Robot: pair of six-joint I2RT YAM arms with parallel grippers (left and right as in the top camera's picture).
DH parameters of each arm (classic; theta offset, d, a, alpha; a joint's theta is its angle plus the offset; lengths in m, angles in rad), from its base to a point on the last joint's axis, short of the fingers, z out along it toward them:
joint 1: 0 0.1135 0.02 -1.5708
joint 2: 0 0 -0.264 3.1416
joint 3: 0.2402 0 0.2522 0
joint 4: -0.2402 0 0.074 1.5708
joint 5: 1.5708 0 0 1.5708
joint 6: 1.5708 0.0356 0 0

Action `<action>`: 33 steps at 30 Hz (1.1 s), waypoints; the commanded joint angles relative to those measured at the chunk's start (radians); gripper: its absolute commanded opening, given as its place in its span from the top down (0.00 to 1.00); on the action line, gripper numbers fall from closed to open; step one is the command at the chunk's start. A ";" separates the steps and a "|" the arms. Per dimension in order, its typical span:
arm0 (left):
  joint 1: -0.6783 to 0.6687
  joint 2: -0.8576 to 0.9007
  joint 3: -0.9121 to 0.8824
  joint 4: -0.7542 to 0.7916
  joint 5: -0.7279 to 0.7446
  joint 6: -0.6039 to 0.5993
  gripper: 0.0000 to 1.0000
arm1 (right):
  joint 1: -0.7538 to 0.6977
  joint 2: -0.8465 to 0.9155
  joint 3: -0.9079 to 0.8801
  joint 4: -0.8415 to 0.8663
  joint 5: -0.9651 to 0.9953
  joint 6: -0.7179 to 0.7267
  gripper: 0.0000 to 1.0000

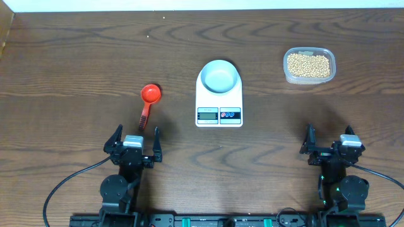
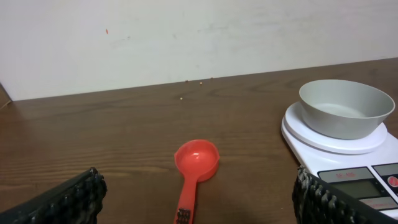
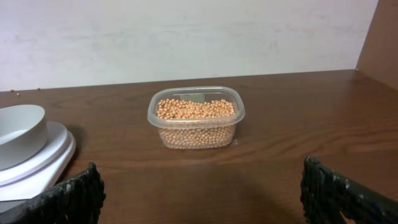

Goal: Scoop item into bowl and weigh 50g on scale

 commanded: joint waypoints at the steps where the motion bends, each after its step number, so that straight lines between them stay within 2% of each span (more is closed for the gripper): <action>1: 0.004 -0.005 -0.009 -0.045 -0.001 -0.002 0.02 | 0.009 -0.010 -0.003 -0.001 0.011 -0.004 0.01; 21: 0.004 -0.005 -0.009 -0.042 -0.002 -0.001 0.02 | 0.009 -0.010 -0.003 -0.001 0.011 -0.004 0.01; 26: 0.004 -0.002 -0.009 -0.028 -0.032 -0.123 0.02 | 0.009 -0.010 -0.003 -0.001 0.011 -0.004 0.01; 33: 0.004 0.097 0.043 -0.022 -0.031 -0.137 0.02 | 0.009 -0.010 -0.003 -0.001 0.011 -0.004 0.01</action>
